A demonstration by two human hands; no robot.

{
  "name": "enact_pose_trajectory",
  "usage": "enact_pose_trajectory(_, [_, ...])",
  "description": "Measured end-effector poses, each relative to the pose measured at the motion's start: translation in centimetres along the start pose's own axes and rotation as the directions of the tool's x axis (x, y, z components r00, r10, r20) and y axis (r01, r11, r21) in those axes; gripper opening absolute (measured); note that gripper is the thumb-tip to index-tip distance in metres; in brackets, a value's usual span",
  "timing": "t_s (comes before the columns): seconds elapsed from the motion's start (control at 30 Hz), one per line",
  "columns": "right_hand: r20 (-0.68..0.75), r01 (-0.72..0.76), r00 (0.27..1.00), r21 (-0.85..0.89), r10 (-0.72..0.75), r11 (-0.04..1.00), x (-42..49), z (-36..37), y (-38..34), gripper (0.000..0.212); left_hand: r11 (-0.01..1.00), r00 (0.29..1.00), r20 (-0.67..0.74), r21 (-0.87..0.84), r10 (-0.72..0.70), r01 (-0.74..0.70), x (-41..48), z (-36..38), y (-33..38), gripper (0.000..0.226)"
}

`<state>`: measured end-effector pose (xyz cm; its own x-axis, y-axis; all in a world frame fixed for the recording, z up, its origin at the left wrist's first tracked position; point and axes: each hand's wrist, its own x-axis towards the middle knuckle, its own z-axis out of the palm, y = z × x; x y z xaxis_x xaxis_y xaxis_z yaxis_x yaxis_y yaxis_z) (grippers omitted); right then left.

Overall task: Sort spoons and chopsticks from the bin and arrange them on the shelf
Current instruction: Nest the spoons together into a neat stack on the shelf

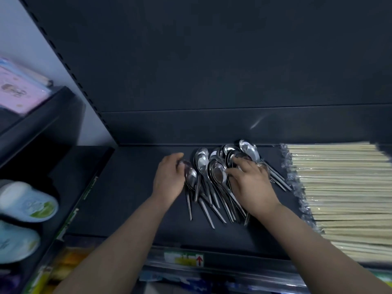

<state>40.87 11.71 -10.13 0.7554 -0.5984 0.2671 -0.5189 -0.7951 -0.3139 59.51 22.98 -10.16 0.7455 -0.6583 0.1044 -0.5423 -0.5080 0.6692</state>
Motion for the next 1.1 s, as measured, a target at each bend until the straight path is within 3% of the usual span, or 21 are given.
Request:
enact_pose_trajectory(0.23, [-0.078, 0.131, 0.989, 0.091, -0.124, 0.987, 0.9, 0.9, -2.1, 0.024, 0.997, 0.997, -0.050, 0.025, -0.066, 0.068, -1.2, -1.4, -1.4, 0.012])
enact_pose_trajectory(0.33, [-0.092, 0.140, 0.987, 0.094, -0.131, 0.986, 0.6, 1.2, -3.2, 0.021, 0.993, 0.992, -0.085, 0.055, -0.095, 0.100, -0.5, -1.8, -1.9, 0.020])
enact_pose_trajectory(0.4, [-0.100, 0.120, 0.989, 0.091, -0.111, 0.989, 0.6, 1.4, -3.7, 0.020, 0.991, 0.993, -0.032, 0.072, -0.112, 0.114, 0.8, -1.7, -2.1, 0.030])
enact_pose_trajectory(0.53, [-0.120, 0.030, 0.993, 0.115, -0.016, 0.993, 0.7, 1.7, -5.3, 0.020, 0.992, 0.981, 0.150, 0.006, -0.123, 0.124, 2.7, -1.0, -2.3, 0.028])
enact_pose_trajectory(0.6, [-0.107, -0.005, 0.994, 0.110, 0.017, 0.994, 0.9, 2.0, -6.6, 0.021, 0.996, 0.984, 0.158, 0.023, -0.086, 0.083, 2.9, -1.2, -3.0, 0.007])
enact_pose_trajectory(0.7, [-0.061, -0.088, 0.993, 0.140, 0.097, 0.986, 1.5, 2.6, -9.1, 0.022, 0.997, 0.989, 0.130, 0.044, -0.074, 0.069, 3.2, -3.2, -4.6, 0.013])
enact_pose_trajectory(0.87, [0.063, -0.267, 0.964, 0.206, 0.259, 0.942, 2.8, 3.4, -13.4, 0.030, 0.982, 0.993, 0.115, -0.185, -0.021, 0.042, 4.7, -6.2, -5.6, 0.010])
enact_pose_trajectory(1.0, [0.219, -0.464, 0.886, 0.442, 0.409, 0.768, 2.7, 3.9, -14.1, 0.023, 0.933, 0.980, 0.193, -0.359, 0.051, 0.022, 5.1, -5.4, -4.3, 0.019])
enact_pose_trajectory(1.1, [0.163, -0.557, 0.820, 0.447, 0.549, 0.700, 1.7, 3.0, -12.3, 0.018, 0.909, 0.945, 0.318, -0.412, 0.080, 0.061, 4.2, -4.1, -3.7, 0.018])
